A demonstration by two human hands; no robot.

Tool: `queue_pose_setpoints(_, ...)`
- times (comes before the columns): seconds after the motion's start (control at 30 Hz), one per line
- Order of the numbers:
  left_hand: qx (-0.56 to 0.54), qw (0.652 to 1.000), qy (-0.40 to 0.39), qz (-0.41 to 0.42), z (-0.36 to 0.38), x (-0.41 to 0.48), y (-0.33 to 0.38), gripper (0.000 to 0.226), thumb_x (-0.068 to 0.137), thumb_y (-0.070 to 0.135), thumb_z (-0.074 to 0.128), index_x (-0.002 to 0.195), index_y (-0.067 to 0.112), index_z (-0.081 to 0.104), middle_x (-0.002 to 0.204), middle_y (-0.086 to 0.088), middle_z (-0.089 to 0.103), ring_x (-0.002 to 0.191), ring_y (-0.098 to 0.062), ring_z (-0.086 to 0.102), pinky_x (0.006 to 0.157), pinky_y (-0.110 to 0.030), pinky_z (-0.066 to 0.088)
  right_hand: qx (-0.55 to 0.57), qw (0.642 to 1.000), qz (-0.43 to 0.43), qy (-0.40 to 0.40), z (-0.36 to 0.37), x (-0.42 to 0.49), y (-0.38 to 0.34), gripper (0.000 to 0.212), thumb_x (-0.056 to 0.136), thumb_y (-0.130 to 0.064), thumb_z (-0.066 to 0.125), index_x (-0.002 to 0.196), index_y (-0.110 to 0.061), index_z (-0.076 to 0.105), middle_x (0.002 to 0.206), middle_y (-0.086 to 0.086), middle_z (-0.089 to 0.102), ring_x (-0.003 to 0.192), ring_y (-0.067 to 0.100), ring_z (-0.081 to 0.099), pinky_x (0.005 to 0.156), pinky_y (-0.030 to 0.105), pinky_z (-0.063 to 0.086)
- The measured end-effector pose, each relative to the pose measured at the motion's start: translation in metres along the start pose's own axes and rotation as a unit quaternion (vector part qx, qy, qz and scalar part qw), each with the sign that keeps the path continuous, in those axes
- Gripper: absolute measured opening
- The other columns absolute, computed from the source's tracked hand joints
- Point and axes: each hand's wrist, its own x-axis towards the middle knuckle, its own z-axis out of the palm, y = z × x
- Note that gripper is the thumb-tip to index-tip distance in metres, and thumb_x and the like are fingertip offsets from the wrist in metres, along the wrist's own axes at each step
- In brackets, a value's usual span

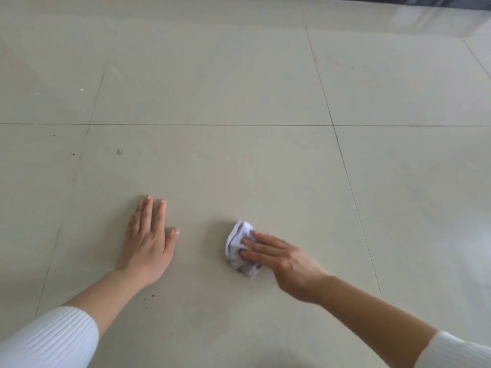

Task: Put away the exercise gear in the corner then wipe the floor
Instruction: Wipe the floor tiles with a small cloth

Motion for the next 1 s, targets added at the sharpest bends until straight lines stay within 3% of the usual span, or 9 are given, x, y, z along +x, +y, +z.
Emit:
queue_pose_setpoints(0.1, -0.012, 1.0, -0.005, -0.012, -0.005, -0.001, 0.003, 0.074, 0.091, 0.05, 0.02, 0.152, 0.007, 0.014, 0.159, -0.018, 0.001, 0.147, -0.031, 0.0, 0.118, -0.044, 0.007, 0.024, 0.98, 0.169, 0.099, -0.024, -0.017, 0.041, 0.07, 0.076, 0.004, 0.026, 0.138, -0.019, 0.05, 0.146, -0.006, 0.042, 0.14, 0.018, 0.035, 0.113, 0.037, 0.031)
queue_pose_setpoints(0.2, -0.019, 1.0, -0.02, -0.014, -0.01, -0.002, 0.005, 0.067, 0.099, 0.042, 0.031, 0.153, 0.01, 0.007, 0.159, -0.016, -0.008, 0.148, -0.028, -0.005, 0.119, -0.04, 0.002, 0.044, 0.912, 0.365, 0.184, -0.045, -0.03, 0.058, 0.076, 0.076, 0.015, 0.038, 0.139, -0.025, 0.05, 0.146, -0.016, 0.036, 0.143, 0.01, 0.026, 0.106, 0.032, 0.038)
queue_pose_setpoints(0.27, -0.017, 0.999, -0.028, -0.009, -0.012, -0.004, 0.004, 0.068, 0.099, 0.04, 0.034, 0.153, 0.012, 0.005, 0.159, -0.015, -0.009, 0.147, -0.028, -0.006, 0.119, -0.038, 0.001, 0.036, 0.891, 0.409, 0.193, -0.042, -0.026, 0.047, 0.077, 0.075, 0.015, 0.039, 0.141, -0.025, 0.046, 0.151, -0.01, 0.034, 0.145, 0.012, 0.021, 0.106, 0.033, 0.038)
queue_pose_setpoints(0.33, -0.015, 0.999, -0.029, -0.002, -0.014, -0.006, 0.003, 0.068, 0.099, 0.04, 0.034, 0.153, 0.011, 0.005, 0.16, -0.015, -0.008, 0.148, -0.028, -0.006, 0.119, -0.038, 0.001, 0.019, 0.908, 0.369, 0.199, -0.022, -0.015, 0.025, 0.074, 0.074, 0.01, 0.035, 0.141, -0.018, 0.046, 0.151, -0.002, 0.036, 0.144, 0.02, 0.024, 0.107, 0.04, 0.039)
queue_pose_setpoints(0.5, -0.013, 0.999, -0.03, -0.004, -0.013, -0.005, 0.003, 0.068, 0.098, 0.04, 0.036, 0.153, 0.011, 0.007, 0.16, -0.016, -0.006, 0.148, -0.028, -0.004, 0.119, -0.037, 0.003, 0.017, 0.994, 0.07, 0.082, 0.05, -0.012, -0.074, 0.066, 0.073, 0.0, 0.034, 0.134, -0.013, 0.055, 0.143, 0.002, 0.049, 0.137, 0.028, 0.038, 0.111, 0.041, 0.035)
queue_pose_setpoints(0.6, -0.018, 0.999, -0.033, -0.003, -0.015, -0.006, 0.001, 0.068, 0.098, 0.039, 0.039, 0.153, 0.011, 0.009, 0.16, -0.016, -0.004, 0.148, -0.028, -0.003, 0.12, -0.038, 0.004, 0.027, 0.995, -0.093, -0.02, 0.059, -0.011, -0.111, 0.059, 0.078, -0.003, 0.034, 0.131, -0.015, 0.058, 0.141, 0.002, 0.052, 0.136, 0.024, 0.04, 0.113, 0.035, 0.03)
queue_pose_setpoints(0.7, -0.024, 0.999, -0.044, -0.002, -0.019, -0.015, -0.004, 0.066, 0.098, 0.04, 0.038, 0.153, 0.016, 0.009, 0.16, -0.015, -0.005, 0.148, -0.027, -0.003, 0.119, -0.038, 0.005, -0.016, 0.99, -0.132, -0.052, 0.042, 0.001, -0.079, 0.065, 0.076, -0.001, 0.031, 0.135, -0.015, 0.054, 0.146, 0.002, 0.046, 0.14, 0.021, 0.034, 0.114, 0.034, 0.031)
queue_pose_setpoints(0.83, 0.014, 0.998, -0.053, 0.007, -0.026, -0.036, -0.041, 0.069, 0.096, 0.046, 0.031, 0.152, 0.012, 0.009, 0.159, -0.018, -0.004, 0.148, -0.031, 0.0, 0.119, -0.041, 0.009, -0.022, 0.998, 0.052, 0.018, 0.006, 0.026, -0.01, 0.073, 0.074, 0.0, 0.022, 0.142, -0.015, 0.045, 0.15, 0.0, 0.037, 0.142, 0.023, 0.028, 0.112, 0.045, 0.033)
queue_pose_setpoints(1.0, 0.004, 0.992, -0.02, -0.127, -0.032, -0.052, -0.089, 0.082, 0.094, 0.051, 0.04, 0.152, 0.003, 0.006, 0.159, -0.02, -0.001, 0.148, -0.031, 0.001, 0.12, -0.041, 0.005, -0.026, 0.953, 0.294, 0.065, -0.03, 0.08, 0.034, 0.081, 0.08, 0.012, 0.036, 0.152, -0.02, 0.021, 0.16, -0.004, 0.01, 0.148, 0.019, 0.002, 0.118, 0.041, 0.02)
